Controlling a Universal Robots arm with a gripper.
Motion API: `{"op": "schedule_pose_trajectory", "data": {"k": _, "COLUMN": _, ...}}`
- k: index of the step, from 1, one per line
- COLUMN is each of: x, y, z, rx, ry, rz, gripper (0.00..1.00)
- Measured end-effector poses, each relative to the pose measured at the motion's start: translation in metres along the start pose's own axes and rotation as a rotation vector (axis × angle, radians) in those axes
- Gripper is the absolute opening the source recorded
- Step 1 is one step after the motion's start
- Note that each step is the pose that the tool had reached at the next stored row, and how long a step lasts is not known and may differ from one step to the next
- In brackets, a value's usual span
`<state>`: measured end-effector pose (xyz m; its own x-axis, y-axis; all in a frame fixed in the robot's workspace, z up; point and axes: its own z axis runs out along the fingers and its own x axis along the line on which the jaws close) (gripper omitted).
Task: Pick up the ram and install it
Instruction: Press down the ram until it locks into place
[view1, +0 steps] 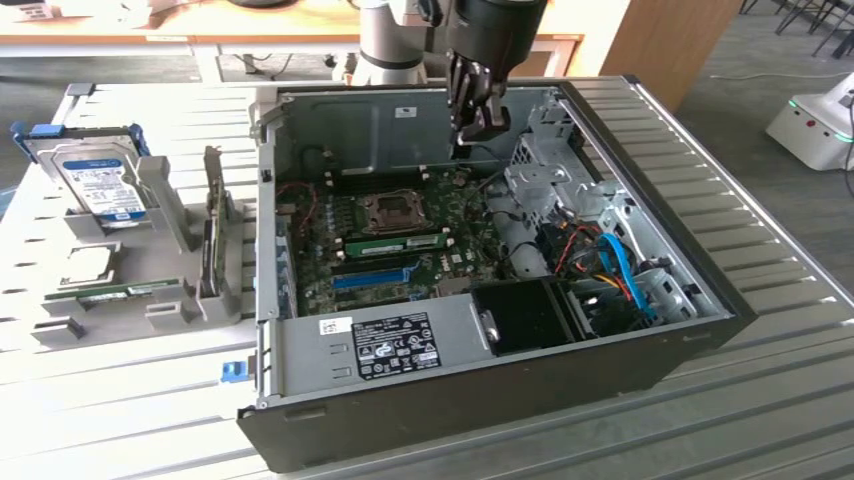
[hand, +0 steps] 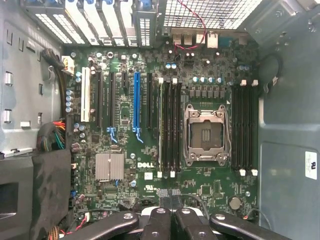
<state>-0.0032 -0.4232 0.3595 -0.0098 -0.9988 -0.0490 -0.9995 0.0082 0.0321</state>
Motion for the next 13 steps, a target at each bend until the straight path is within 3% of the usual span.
{"op": "schedule_pose_trajectory", "data": {"k": 5, "x": 0.000, "y": -0.0001, "z": 0.0010, "rx": 0.0001, "ry": -0.0001, "rz": 0.000, "gripper": 0.11}}
{"op": "schedule_pose_trajectory", "data": {"k": 13, "x": 0.001, "y": -0.0004, "z": 0.0110, "rx": 0.0000, "ry": 0.0000, "rz": 0.000, "gripper": 0.11}}
